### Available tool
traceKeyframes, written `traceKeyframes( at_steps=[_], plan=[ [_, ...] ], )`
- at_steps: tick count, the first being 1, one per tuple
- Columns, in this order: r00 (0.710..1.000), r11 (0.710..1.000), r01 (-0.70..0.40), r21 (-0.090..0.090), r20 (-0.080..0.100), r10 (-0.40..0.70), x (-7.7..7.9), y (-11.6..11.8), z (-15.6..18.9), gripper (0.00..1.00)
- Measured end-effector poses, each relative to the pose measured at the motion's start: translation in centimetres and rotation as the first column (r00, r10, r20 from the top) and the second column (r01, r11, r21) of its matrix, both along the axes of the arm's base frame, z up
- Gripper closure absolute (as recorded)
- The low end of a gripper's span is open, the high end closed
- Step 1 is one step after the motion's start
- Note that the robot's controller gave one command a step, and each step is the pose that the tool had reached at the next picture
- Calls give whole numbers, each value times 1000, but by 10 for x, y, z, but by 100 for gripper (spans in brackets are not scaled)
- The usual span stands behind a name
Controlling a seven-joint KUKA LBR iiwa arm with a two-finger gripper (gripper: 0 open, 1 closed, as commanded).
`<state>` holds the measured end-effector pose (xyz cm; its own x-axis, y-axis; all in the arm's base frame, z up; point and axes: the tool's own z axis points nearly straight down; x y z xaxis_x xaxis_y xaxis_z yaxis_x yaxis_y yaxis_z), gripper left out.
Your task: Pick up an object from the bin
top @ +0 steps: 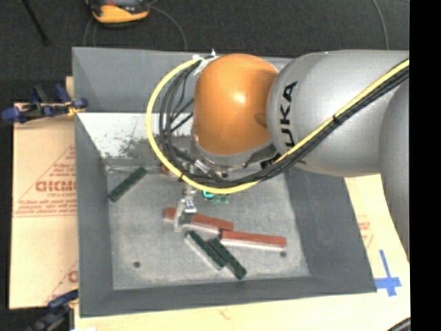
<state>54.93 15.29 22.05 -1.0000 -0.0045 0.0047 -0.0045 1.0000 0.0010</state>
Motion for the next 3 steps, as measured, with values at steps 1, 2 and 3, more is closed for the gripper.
traceKeyframes(
  at_steps=[1,2,3],
  plan=[
    [1000,1000,4,1,8,-4,2,-1,5,0],
    [997,997,79,3,12,-79,5,-19,-43,0],
    [989,989,148,0,5,-148,13,-53,-61,0]
  ],
)
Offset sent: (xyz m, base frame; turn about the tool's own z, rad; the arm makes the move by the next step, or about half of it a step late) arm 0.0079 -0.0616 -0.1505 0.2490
